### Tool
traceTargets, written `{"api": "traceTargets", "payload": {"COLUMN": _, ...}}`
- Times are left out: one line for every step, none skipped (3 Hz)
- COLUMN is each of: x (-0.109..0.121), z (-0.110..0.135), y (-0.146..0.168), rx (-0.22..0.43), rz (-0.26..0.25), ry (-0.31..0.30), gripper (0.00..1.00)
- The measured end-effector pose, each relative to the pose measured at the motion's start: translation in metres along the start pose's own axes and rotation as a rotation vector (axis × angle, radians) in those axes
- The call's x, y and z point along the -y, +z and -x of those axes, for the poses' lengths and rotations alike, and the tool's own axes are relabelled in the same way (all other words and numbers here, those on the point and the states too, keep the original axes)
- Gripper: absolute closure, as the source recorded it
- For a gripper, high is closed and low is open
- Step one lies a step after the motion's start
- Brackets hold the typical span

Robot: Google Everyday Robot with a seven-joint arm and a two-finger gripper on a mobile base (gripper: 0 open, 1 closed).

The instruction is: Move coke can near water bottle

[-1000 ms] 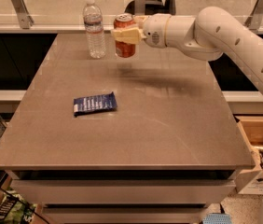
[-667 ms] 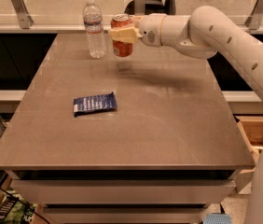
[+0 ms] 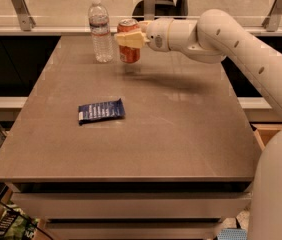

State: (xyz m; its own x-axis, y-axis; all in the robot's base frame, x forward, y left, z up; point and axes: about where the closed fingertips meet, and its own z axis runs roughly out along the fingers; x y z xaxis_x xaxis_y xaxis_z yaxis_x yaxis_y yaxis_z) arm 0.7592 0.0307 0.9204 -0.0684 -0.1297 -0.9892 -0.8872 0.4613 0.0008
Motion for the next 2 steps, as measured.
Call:
{"api": "traceTargets", "payload": {"x": 0.0013, "z": -0.0108, "y": 0.0073, "rx": 0.006, "rz": 0.008, "ry": 0.019, "gripper": 1.00}}
{"api": "traceTargets", "payload": {"x": 0.0033, "z": -0.0199, "y": 0.0131, "rx": 0.011, "rz": 0.011, "ry": 0.033, "gripper": 1.00}}
